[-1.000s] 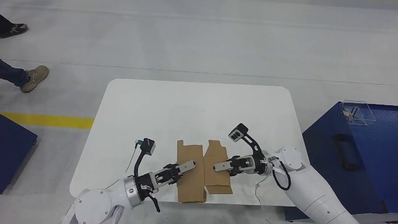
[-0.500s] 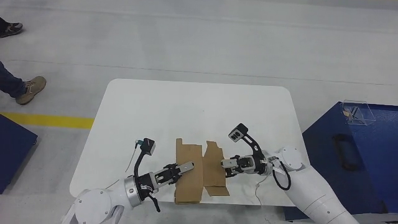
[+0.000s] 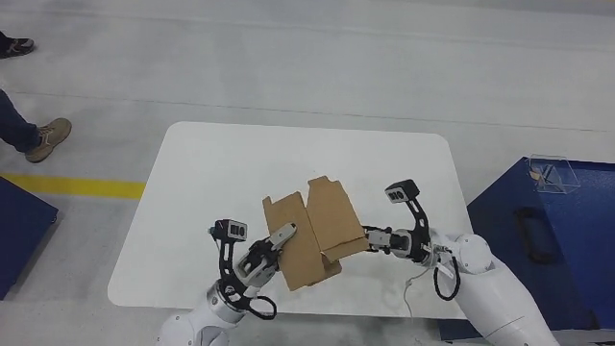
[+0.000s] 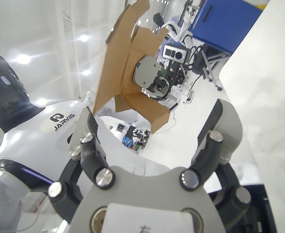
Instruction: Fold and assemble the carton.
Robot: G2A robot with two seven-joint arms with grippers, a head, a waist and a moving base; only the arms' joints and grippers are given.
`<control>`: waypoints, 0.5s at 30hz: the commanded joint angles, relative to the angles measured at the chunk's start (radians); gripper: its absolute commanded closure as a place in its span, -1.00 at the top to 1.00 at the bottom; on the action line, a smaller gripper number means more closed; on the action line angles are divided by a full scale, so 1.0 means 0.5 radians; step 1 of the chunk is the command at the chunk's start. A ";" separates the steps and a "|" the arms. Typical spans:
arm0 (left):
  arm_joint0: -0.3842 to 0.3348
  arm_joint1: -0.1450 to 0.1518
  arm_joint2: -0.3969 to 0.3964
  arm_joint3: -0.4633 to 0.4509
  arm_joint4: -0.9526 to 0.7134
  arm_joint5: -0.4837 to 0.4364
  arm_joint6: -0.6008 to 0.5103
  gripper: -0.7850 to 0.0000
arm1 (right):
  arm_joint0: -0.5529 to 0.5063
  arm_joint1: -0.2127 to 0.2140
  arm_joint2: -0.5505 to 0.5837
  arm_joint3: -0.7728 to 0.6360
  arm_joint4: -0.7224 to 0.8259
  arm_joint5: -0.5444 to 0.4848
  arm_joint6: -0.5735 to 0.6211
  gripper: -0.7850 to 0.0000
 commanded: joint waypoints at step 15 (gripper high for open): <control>-0.338 -0.199 0.463 0.539 -0.407 -0.317 0.484 -1.00 | -0.200 0.007 0.087 -0.188 -0.449 -0.380 -0.380 1.00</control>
